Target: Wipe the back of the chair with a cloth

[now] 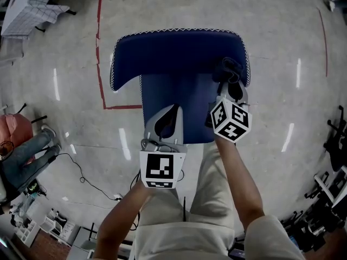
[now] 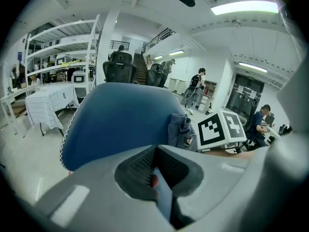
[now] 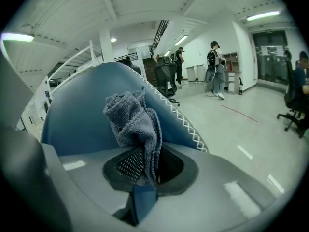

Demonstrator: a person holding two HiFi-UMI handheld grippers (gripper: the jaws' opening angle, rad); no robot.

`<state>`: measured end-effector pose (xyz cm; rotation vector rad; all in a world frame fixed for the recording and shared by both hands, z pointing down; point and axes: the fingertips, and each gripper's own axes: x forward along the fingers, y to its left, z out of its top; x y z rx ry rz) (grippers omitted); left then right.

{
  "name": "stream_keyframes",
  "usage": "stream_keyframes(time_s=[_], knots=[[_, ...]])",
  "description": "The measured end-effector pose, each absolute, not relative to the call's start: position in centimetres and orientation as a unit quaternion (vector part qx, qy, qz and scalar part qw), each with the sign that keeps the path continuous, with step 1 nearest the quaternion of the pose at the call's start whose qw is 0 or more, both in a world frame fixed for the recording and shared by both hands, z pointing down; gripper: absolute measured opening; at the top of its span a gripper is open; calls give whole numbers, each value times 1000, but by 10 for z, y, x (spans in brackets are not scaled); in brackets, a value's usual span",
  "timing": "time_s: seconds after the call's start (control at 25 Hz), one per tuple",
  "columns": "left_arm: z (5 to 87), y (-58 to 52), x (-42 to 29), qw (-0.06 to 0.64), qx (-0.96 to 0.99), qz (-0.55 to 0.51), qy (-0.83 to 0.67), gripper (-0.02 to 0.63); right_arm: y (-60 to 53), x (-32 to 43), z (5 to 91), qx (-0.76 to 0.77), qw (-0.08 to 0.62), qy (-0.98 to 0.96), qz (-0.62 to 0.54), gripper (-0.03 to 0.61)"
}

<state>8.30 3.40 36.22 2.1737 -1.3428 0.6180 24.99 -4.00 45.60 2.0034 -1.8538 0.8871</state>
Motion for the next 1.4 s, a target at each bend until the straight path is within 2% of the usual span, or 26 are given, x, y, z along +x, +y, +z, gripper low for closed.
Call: stream_keyframes(time_s=[0.44,0.72,1.16,1.4], knots=[[363,41,83,253,806,221,-487,2,-8,290,468,749,151,-562,317,74],[361,44,80,254,801,217,-496,2,10,307,448,758,195,-550,291,74],[363,52,47,282,748,198,-567,2,8,217,420,604,247,-736,180,72],[368,59,33,291,711,173,-616,2,3,159,423,514,220,-816,146,72]])
